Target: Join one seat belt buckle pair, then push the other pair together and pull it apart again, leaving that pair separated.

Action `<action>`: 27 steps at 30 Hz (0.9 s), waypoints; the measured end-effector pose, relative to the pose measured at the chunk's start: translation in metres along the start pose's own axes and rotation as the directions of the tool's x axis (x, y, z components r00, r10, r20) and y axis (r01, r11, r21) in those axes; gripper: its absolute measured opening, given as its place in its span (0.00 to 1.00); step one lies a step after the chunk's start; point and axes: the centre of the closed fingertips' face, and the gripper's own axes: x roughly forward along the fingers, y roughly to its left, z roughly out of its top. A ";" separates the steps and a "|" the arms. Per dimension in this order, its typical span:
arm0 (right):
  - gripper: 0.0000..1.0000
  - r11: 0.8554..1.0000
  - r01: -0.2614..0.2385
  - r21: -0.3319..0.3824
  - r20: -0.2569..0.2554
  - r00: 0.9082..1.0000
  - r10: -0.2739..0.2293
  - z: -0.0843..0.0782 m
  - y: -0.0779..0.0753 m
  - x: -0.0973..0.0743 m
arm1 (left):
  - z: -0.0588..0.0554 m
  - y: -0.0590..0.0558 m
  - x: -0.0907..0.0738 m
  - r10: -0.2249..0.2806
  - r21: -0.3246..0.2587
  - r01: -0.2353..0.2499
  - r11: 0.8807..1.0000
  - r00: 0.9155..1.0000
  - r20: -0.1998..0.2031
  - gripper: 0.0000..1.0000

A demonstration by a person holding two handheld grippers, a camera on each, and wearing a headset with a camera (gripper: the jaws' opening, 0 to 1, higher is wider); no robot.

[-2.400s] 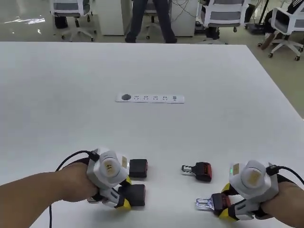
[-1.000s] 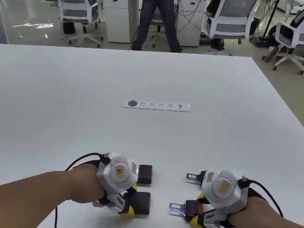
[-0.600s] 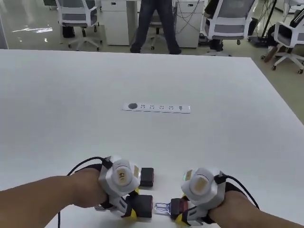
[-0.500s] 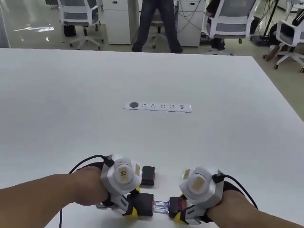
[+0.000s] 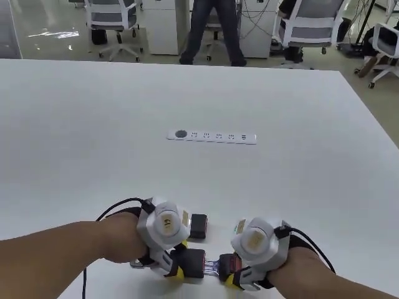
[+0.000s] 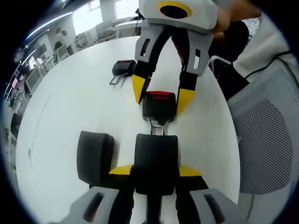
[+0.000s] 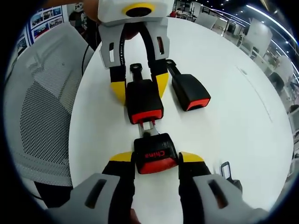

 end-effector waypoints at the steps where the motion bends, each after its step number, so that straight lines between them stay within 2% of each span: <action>1: 0.34 1.000 -0.001 0.002 0.003 1.000 0.001 0.001 0.001 0.001 | 0.000 0.000 0.000 0.000 0.000 0.000 1.000 1.000 0.000 0.34; 10: 0.33 0.999 -0.028 0.023 0.041 0.999 0.027 0.001 -0.002 0.001 | 0.001 0.000 0.000 -0.002 0.004 0.002 1.000 1.000 0.013 0.34; 22: 0.32 0.999 -0.036 0.027 0.056 0.998 0.034 0.006 -0.004 0.008 | 0.001 0.001 0.000 -0.006 0.008 0.006 1.000 1.000 0.022 0.33; 27: 0.32 0.999 -0.031 0.022 0.052 0.998 0.030 0.009 0.000 0.008 | 0.001 0.001 -0.001 -0.002 0.004 0.002 1.000 1.000 0.022 0.33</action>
